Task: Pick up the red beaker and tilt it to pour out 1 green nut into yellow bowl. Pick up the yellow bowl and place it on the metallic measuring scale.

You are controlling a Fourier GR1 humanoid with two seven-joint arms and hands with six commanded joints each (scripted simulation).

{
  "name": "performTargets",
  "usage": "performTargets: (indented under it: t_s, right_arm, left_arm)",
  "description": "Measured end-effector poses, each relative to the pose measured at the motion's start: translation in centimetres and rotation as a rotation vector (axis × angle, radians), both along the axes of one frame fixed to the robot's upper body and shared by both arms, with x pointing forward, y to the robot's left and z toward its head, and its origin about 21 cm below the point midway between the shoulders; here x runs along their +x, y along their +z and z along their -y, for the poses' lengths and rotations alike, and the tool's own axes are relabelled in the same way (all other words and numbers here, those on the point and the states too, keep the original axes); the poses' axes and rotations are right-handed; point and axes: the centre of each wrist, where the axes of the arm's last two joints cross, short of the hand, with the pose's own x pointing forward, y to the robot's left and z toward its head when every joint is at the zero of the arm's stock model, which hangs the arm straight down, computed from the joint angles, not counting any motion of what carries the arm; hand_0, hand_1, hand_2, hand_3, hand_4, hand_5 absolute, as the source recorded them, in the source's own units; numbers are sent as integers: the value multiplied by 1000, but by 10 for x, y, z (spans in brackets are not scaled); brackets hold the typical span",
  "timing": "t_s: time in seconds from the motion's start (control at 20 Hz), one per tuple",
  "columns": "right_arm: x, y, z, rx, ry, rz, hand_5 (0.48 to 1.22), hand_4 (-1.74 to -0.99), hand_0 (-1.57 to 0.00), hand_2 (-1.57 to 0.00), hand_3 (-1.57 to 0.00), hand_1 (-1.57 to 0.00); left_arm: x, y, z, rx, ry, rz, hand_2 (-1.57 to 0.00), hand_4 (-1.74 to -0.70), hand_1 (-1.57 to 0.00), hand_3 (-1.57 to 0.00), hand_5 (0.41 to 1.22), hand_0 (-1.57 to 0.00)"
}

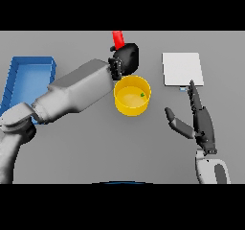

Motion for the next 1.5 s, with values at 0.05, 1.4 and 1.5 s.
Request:
performTargets:
  t_s: [0.05, 1.4, 1.5]
  right_arm:
    - [-2, -1, -1, -4, 2, 7, 575, -1133, 1, 1, 1, 1]
    - [11, 2, 1, -37, 88, 17, 648, -1138, 1, 1, 1, 1]
    - [14, 4, 2, -33, 87, 5, 659, -1129, 1, 1, 1, 1]
  left_arm:
    - [1, 6, 6, 19, -28, 20, -1571, -1733, -1571, -1570, 1221, -1571]
    - [70, 105, -298, -1736, 1188, 53, -1571, -1741, -1571, -1567, 1221, -1571]
    - [64, 83, -314, -1826, 1294, 66, -1571, -1741, -1571, -1568, 1221, -1571]
